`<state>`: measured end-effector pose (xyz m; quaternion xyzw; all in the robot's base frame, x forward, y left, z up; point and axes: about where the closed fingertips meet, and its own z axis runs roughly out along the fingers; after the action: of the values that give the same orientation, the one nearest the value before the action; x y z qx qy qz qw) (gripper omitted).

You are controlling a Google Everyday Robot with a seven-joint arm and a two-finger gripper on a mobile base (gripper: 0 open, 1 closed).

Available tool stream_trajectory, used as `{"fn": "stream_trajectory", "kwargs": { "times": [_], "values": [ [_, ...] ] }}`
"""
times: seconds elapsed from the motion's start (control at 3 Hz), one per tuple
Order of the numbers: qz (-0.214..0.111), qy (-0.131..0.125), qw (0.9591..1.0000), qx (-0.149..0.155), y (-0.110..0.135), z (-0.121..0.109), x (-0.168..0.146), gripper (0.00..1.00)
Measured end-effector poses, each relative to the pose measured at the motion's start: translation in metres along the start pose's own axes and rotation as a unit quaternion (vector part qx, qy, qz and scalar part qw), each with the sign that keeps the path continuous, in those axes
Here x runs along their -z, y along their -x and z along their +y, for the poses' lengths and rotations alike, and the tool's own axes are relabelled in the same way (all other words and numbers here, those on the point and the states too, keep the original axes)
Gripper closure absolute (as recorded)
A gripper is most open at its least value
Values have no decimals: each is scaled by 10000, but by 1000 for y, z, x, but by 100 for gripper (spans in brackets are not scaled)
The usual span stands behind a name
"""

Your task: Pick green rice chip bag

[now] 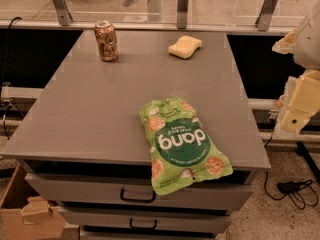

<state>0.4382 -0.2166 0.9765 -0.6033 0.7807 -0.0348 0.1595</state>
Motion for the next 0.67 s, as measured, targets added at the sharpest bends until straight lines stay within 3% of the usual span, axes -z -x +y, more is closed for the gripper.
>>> {"fn": "stream_trajectory", "kwargs": {
  "times": [0.67],
  "values": [
    [-73,86,9999,-67,11,1,-13,0]
  ]
}}
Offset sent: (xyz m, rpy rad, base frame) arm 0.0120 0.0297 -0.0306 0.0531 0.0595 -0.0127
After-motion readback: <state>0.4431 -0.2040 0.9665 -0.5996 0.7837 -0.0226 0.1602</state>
